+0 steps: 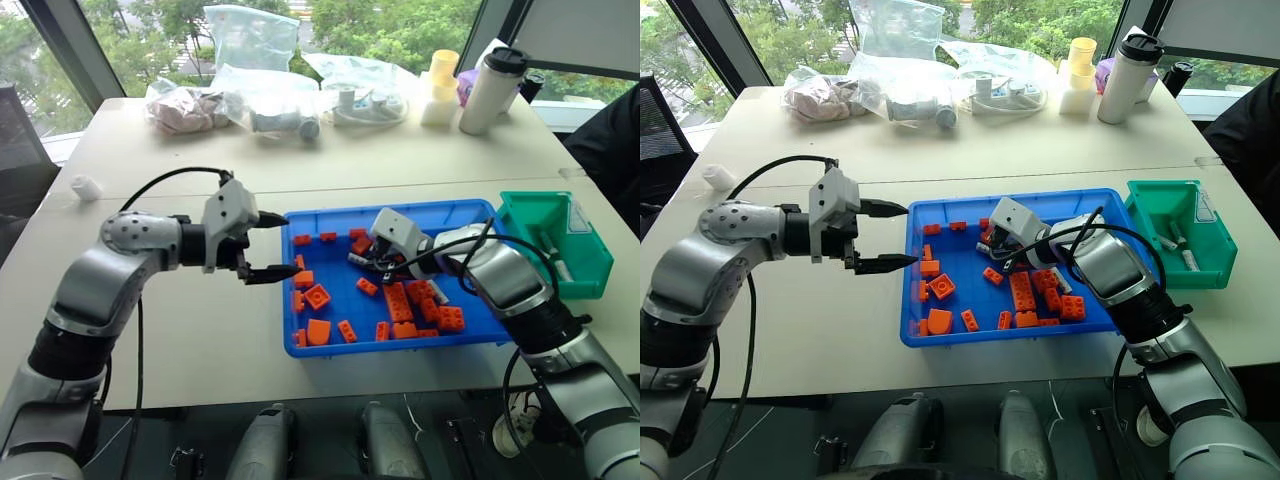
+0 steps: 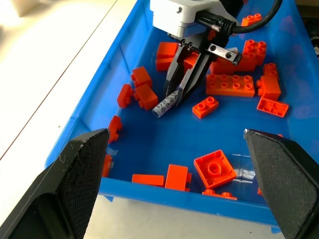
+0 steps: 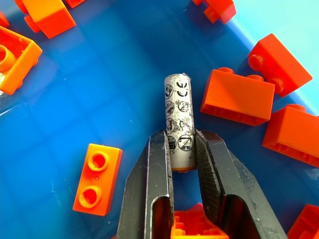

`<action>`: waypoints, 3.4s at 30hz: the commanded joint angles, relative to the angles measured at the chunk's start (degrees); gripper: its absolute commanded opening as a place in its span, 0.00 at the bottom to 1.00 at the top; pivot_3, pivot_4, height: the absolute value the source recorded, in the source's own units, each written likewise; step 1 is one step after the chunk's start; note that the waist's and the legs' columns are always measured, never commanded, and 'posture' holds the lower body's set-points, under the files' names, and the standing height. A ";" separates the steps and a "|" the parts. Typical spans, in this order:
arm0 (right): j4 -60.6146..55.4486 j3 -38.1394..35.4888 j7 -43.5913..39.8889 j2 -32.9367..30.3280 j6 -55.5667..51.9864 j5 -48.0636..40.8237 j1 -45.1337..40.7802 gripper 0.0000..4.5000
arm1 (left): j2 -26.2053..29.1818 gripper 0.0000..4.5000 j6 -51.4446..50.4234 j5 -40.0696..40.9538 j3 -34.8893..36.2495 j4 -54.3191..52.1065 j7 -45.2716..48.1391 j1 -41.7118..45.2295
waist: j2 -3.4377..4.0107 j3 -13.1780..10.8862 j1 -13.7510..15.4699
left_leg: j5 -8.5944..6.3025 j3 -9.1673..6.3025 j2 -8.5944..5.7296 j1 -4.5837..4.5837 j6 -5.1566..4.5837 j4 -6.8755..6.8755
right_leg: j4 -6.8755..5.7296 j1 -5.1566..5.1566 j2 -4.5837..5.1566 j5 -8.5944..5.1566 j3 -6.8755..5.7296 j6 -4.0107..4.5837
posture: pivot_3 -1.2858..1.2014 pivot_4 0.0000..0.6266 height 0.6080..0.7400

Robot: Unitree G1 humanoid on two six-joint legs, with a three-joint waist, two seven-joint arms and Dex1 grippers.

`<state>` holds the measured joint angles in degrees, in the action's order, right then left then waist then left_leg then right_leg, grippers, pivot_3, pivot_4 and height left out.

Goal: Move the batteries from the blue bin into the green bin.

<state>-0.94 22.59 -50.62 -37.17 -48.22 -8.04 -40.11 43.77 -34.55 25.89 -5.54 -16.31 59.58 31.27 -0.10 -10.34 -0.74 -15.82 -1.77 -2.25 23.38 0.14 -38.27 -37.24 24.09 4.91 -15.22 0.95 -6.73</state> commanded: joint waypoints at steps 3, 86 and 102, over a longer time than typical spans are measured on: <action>-3.07 -1.45 -0.51 -0.89 -0.34 0.34 -0.32 0.04 | -0.51 1.00 0.50 0.12 0.51 -0.77 -0.15 0.36 | 0.00 0.00 -0.02 | 0.00 0.00 0.00 0.00 0.00 0.00 | 0.00 0.01 0.00 0.00 0.00 0.00 | 0.52 0.24 1.00; 4.15 2.37 -3.78 7.67 -3.98 4.27 -10.01 0.76 | -3.36 1.00 2.18 -2.16 0.54 0.48 -2.21 0.09 | -0.05 0.04 -0.12 | 0.02 0.04 -0.01 0.05 0.03 0.02 | -0.07 0.17 0.01 0.00 0.03 0.00 | 0.52 0.24 1.00; 9.15 1.20 -0.24 8.38 -1.16 5.81 -11.91 0.76 | -3.17 1.00 2.17 -2.03 0.61 0.67 -2.00 0.17 | -0.05 0.04 -0.14 | 0.02 0.05 -0.01 0.05 0.04 0.03 | -0.07 0.18 0.02 0.00 0.04 0.00 | 0.52 0.24 1.00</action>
<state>7.70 24.00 -51.38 -29.62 -50.94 -2.95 -51.32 40.04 -33.13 23.75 -6.03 -14.68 57.37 31.13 -0.16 -10.30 -0.87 -15.80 -1.72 -2.26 23.43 0.18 -38.24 -37.30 24.27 4.93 -15.22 0.99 -6.72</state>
